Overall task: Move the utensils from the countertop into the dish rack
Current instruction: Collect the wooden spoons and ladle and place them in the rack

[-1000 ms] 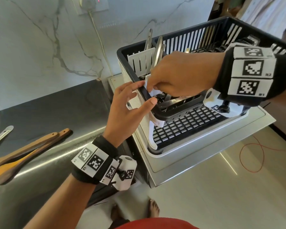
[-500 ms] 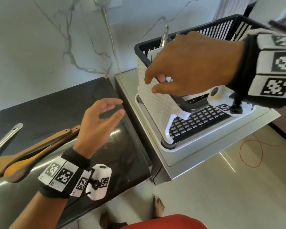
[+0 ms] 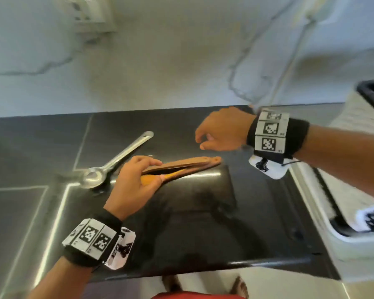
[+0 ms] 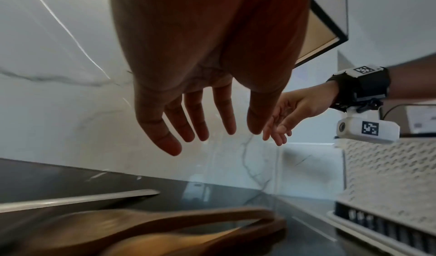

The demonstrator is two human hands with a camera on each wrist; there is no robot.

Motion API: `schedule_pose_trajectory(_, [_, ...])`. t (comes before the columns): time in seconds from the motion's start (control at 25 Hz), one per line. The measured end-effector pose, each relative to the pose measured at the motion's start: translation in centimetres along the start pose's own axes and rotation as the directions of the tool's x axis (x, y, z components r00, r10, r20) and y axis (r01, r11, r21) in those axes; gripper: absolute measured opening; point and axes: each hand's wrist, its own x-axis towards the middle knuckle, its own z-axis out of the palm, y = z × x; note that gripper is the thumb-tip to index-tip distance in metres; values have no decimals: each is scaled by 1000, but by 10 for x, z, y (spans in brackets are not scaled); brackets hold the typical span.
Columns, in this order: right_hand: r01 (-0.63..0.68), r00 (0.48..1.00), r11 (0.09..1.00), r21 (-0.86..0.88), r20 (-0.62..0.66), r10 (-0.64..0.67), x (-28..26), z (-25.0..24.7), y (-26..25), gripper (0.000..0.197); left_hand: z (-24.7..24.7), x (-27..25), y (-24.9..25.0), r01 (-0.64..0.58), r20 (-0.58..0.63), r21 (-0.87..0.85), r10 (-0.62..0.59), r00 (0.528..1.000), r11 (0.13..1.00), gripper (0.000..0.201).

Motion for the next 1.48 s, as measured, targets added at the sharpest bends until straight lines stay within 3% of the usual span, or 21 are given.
schedule_pose_trajectory(0.12, [28,999,995,93,14,-29,72,34,-38,35,-32,-27,-74,175,-25,123,-174,984,977,41])
schedule_pose_trajectory(0.2, [57,997,989,135,35,-62,103,57,-59,39,-42,-46,-111,326,-12,178,-330,944,928,52])
schedule_pose_trajectory(0.28, [66,995,985,161,67,-77,124,75,-71,44,-44,-59,-133,427,15,232,-442,897,874,56])
schedule_pose_trajectory(0.44, [80,978,981,176,178,-112,153,95,-77,46,-36,-72,-149,509,34,277,-538,842,815,69])
schedule_pose_trajectory(0.6, [125,956,961,246,228,-183,160,110,-70,38,-22,-70,-145,537,17,324,-573,820,779,77])
schedule_pose_trajectory(0.88, [152,979,913,380,71,-193,138,110,-38,32,-25,-58,-140,620,-5,263,-642,767,739,78])
schedule_pose_trajectory(0.96, [199,967,918,344,81,-241,121,115,-28,34,-25,-56,-137,639,-10,262,-661,751,723,79])
schedule_pose_trajectory(1.12, [274,945,948,165,136,-297,103,139,-18,56,-25,-53,-132,653,-17,259,-673,740,712,79])
schedule_pose_trajectory(1.32, [280,953,954,106,92,-290,113,157,-26,34,-29,-49,-132,645,-14,274,-668,744,713,75])
schedule_pose_trajectory(1.48, [300,951,942,147,33,-308,126,139,-31,23,-30,-48,-133,631,-15,295,-657,754,718,74])
